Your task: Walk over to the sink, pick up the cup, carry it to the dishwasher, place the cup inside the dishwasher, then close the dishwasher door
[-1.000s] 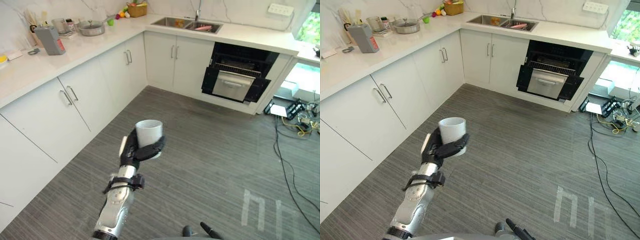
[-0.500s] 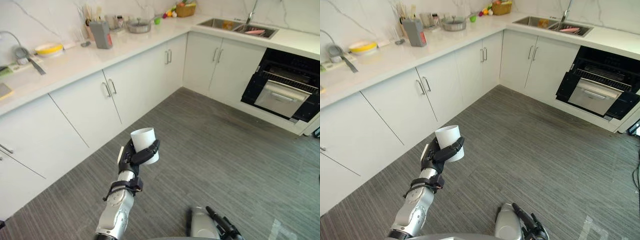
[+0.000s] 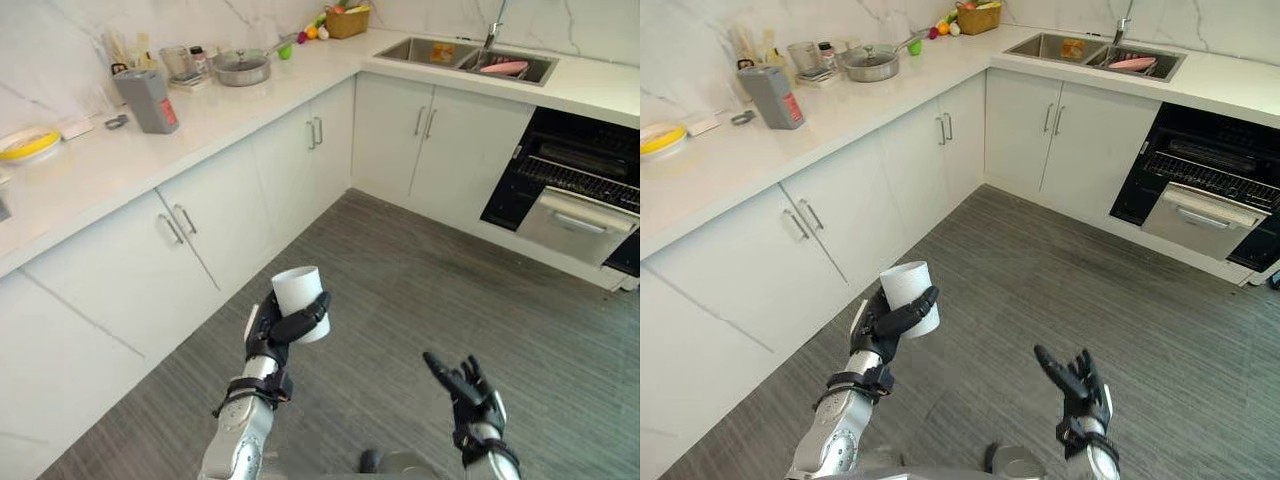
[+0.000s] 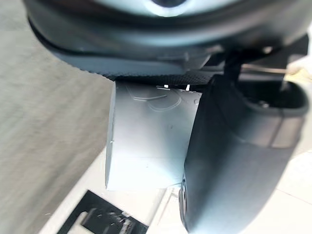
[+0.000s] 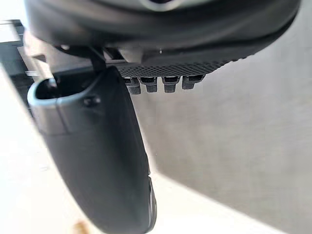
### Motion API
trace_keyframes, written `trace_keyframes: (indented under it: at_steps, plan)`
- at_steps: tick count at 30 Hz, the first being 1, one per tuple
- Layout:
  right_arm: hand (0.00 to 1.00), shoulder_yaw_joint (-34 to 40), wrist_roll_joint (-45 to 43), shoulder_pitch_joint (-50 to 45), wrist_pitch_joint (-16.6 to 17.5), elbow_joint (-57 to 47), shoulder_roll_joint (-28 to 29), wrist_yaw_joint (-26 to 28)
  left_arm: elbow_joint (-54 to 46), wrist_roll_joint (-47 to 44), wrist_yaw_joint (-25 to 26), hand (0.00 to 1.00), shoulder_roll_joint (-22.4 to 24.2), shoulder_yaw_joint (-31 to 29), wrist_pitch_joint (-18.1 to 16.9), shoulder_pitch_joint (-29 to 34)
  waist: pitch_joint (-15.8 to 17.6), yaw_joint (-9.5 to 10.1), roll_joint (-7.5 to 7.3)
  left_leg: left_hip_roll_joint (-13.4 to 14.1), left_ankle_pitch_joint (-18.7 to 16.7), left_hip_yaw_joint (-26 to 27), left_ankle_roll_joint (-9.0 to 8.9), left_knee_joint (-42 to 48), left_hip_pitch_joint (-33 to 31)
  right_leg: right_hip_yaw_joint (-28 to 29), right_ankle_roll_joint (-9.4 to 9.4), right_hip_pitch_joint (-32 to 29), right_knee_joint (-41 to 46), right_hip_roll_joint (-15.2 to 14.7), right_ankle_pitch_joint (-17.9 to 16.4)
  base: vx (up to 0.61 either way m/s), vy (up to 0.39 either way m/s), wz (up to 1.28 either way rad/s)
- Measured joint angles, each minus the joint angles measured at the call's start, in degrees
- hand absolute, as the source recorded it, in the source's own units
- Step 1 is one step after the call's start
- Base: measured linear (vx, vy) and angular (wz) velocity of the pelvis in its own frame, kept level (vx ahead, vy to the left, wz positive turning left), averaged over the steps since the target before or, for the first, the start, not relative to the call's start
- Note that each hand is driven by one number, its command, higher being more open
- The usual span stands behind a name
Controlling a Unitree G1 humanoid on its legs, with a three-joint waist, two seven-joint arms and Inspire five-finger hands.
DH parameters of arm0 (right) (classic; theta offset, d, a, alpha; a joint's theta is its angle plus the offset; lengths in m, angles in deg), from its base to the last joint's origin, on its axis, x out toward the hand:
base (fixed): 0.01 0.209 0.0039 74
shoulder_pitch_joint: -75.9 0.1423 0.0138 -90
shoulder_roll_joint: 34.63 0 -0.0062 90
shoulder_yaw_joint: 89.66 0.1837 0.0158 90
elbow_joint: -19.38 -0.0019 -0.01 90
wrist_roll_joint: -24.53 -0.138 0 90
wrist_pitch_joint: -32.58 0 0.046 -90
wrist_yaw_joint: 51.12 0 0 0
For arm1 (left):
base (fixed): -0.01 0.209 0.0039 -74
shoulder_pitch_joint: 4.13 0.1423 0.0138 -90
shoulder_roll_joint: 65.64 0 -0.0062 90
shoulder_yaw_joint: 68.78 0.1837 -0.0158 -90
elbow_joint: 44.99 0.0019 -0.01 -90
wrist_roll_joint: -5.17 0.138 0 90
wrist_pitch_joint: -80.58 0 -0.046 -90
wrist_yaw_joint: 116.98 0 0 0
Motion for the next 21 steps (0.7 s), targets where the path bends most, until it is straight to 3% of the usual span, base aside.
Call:
trace_keyframes:
  at_steps: [1,2,3,5,6,7,8,9,10,11,12,13,14,16,19,20,21]
  plan:
    - [1.00,-0.1,-0.2,0.8,0.1,-0.5,-0.2,0.0,-0.3,0.0,0.0,0.00,0.0,-0.4,0.0,0.4,0.1,0.22,-0.20,-1.6,0.2,-0.5,-0.54,-7.7,-0.1,0.9,0.44,1.1,0.3,-0.7,-0.9,0.50,0.125,-0.84]
    - [1.00,-0.9,-1.5,1.7,1.1,-1.9,-0.4,0.1,-2.4,0.2,0.0,0.00,0.3,-0.9,0.0,2.4,-0.1,0.18,0.23,-3.9,2.8,-1.2,-4.54,-26.1,0.6,2.6,1.15,3.1,0.1,-1.4,-2.6,0.48,0.187,-0.78]
    - [1.00,-1.1,-2.3,2.1,2.4,-3.4,-1.2,0.5,-6.4,1.3,-0.1,0.00,0.9,-0.9,0.0,4.9,-0.4,0.46,1.92,-3.1,4.8,-1.5,-7.66,-37.3,-0.4,4.0,2.10,5.1,-0.9,-0.6,-4.2,0.58,0.290,-0.72]
    - [1.00,-1.1,-2.8,1.7,3.1,-4.1,-1.4,0.4,-8.6,2.4,-1.3,0.00,0.9,-0.9,-1.0,5.7,-0.4,1.03,3.00,-1.6,4.9,-0.5,-7.47,-37.7,-1.5,5.3,3.42,9.5,-0.1,0.0,-9.0,0.45,0.283,-0.43]
    - [1.00,-1.1,-3.4,1.9,3.1,-4.0,-1.1,0.2,-8.5,2.4,-1.7,0.00,0.5,-1.1,-1.5,5.6,-0.7,1.36,2.75,-1.6,9.0,-1.1,-5.60,-35.9,-1.6,6.1,3.20,10.4,0.9,-0.5,-11.2,0.54,0.364,-0.36]
    - [1.00,-1.6,-3.9,2.1,3.2,-4.5,-0.6,0.0,-8.6,2.5,-2.1,0.00,-0.3,-2.3,-2.1,5.6,-2.1,1.27,-0.02,-4.1,10.9,-0.6,-4.97,-29.4,-3.3,6.6,2.10,11.7,1.3,-4.0,-14.7,0.55,0.364,-0.28]
    - [1.00,-1.8,-3.9,2.0,3.4,-4.9,-0.6,-0.1,-8.6,2.5,-2.3,0.00,-0.3,-3.0,-2.2,5.5,-2.7,0.94,-1.07,-5.1,10.7,-0.4,-4.64,-27.9,-3.7,6.4,1.76,12.1,2.0,-5.2,-15.0,0.69,0.379,-0.38]
    - [1.00,-1.9,-3.8,2.7,3.5,-5.7,-0.8,-0.6,-8.6,2.5,-2.3,0.00,0.1,-4.6,-2.2,5.0,-2.4,0.95,-1.91,-6.8,10.6,0.4,-2.86,-26.5,-3.2,3.8,2.13,9.4,8.7,-8.0,-14.8,0.59,0.286,-0.57]
    - [1.00,-1.8,-3.8,3.0,3.5,-6.5,-0.4,-1.4,-8.6,3.5,-2.1,0.00,0.1,-5.6,-2.3,4.9,-2.4,1.45,-2.72,-8.7,9.7,2.5,1.22,-27.0,-0.7,0.4,4.76,5.1,19.2,-11.8,-13.2,0.60,0.286,-0.67]
    - [1.00,-1.7,-3.8,2.9,3.5,-7.2,0.0,-1.8,-8.6,4.1,-2.0,0.00,-0.1,-5.9,-2.5,4.7,-2.3,1.40,-3.43,-9.8,8.9,3.8,3.14,-27.2,0.9,-1.0,6.53,3.3,24.4,-14.3,-11.9,0.58,0.331,-0.65]
    - [1.00,-1.7,-3.6,2.5,3.5,-8.5,1.1,-2.5,-8.6,6.0,-2.0,0.00,-1.7,-5.8,-2.6,3.5,-2.1,1.13,-5.10,-12.3,6.7,5.7,5.36,-27.5,4.3,-2.9,8.30,-0.6,34.8,-19.5,-6.6,0.46,0.249,-0.41]
    - [1.00,-1.8,-3.1,2.1,3.4,-9.3,1.7,-2.7,-8.6,7.7,-2.0,0.00,-2.5,-5.5,-2.7,2.5,-1.9,0.87,-5.66,-13.5,5.1,6.5,5.90,-28.1,7.1,-3.9,7.85,-3.1,41.6,-22.7,-2.2,0.62,0.291,-0.39]
    - [1.00,-1.9,-1.7,1.4,3.4,-10.4,2.5,-3.0,-8.6,9.7,-2.0,0.00,-2.6,-5.1,-2.8,1.1,-1.7,-0.03,-5.11,-13.5,3.1,6.7,6.29,-28.3,10.2,-6.0,6.39,-6.6,49.9,-24.5,-2.8,0.48,0.185,-0.24]
    - [1.00,-2.0,-0.2,-0.5,2.9,-13.2,3.8,-3.3,-8.7,12.2,-1.3,0.00,-2.8,-3.5,-3.3,-1.1,-1.3,-1.01,-4.57,-12.9,1.7,7.0,5.62,-31.6,16.1,-9.3,3.72,-11.5,55.5,-24.1,-5.5,0.47,0.137,-0.25]
    - [1.00,-1.2,0.1,-3.0,2.5,-19.5,4.1,-3.3,-8.7,12.5,-0.8,0.00,-3.9,-1.2,-3.7,-5.7,-0.6,-3.17,-3.80,-10.9,-0.4,7.9,4.44,-35.4,22.6,-13.5,3.59,-19.5,46.0,-19.5,-8.9,0.41,0.034,-0.28]
    - [1.00,0.0,0.1,-3.3,2.5,-21.6,4.1,-3.2,-8.7,12.5,-1.1,0.00,-4.6,-0.7,-3.8,-7.5,-0.4,-3.61,-3.58,-9.9,-1.6,9.1,3.58,-36.2,25.0,-16.7,4.02,-21.8,34.4,-17.2,-8.1,0.39,-0.029,-0.55]
    - [1.00,1.4,0.1,-3.6,2.5,-23.5,4.1,-3.1,-8.7,12.4,-1.7,0.00,-5.3,-0.8,-3.9,-8.7,-0.4,-3.62,-3.84,-9.6,-2.9,11.2,1.89,-36.6,27.4,-20.4,4.66,-22.4,21.0,-14.8,-3.8,0.41,-0.033,-0.64]
